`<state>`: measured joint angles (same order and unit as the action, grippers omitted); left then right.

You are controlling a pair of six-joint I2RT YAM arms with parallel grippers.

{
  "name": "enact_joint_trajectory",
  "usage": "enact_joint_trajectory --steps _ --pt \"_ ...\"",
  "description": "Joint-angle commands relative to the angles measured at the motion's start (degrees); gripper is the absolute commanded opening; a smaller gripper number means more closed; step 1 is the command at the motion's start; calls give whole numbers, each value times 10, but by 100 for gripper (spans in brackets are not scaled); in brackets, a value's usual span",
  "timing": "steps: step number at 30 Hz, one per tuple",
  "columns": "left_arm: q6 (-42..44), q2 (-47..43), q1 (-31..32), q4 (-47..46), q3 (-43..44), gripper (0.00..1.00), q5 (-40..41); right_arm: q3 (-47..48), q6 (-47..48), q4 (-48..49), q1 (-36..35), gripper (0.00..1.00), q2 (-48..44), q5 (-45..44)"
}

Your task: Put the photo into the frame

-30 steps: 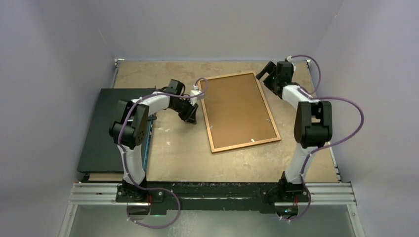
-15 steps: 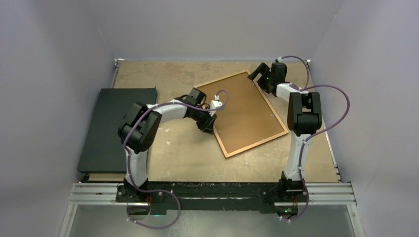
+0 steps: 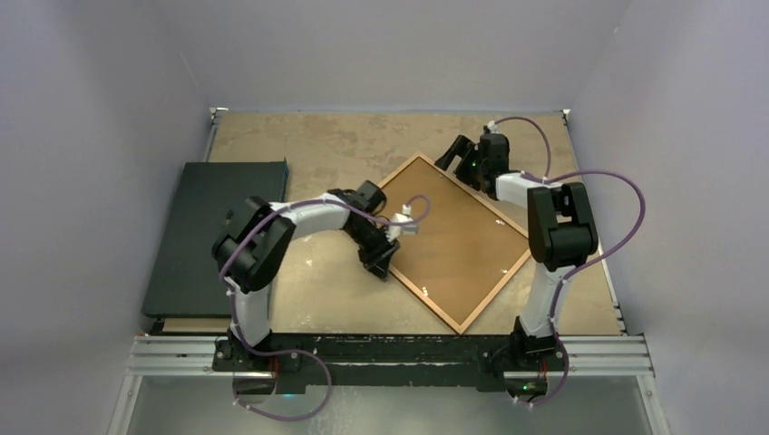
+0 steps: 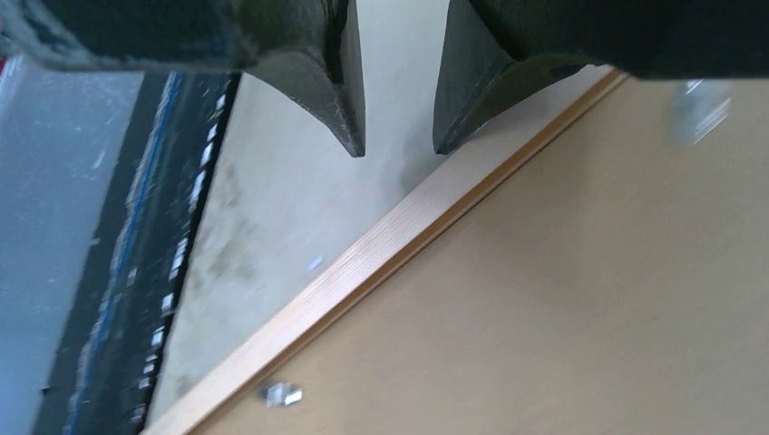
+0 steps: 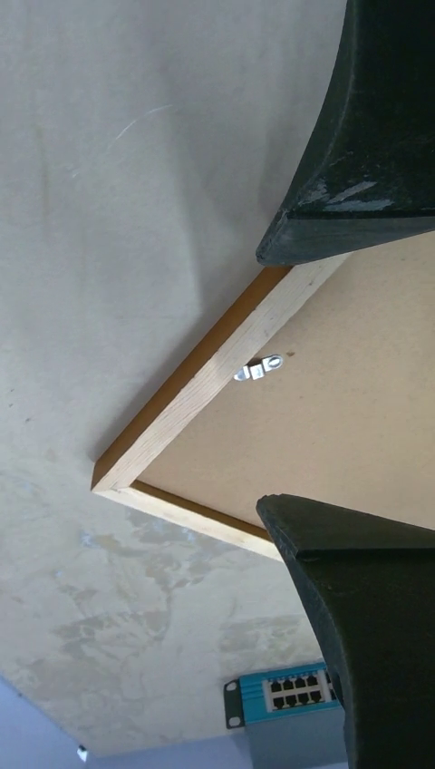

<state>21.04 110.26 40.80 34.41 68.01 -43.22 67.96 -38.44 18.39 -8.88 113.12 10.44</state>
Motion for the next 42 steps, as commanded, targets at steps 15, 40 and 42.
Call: enact_joint_trajectory --steps 15,40,42 --pt "-10 -75 -201 -19 -58 29 93 -43 158 -62 -111 88 -136 177" --pt "-92 -35 -220 -82 -61 25 92 -87 280 -31 -253 82 -36 312" --pt "-93 -35 -221 -84 -62 25 91 -83 279 -31 -261 82 -32 306"
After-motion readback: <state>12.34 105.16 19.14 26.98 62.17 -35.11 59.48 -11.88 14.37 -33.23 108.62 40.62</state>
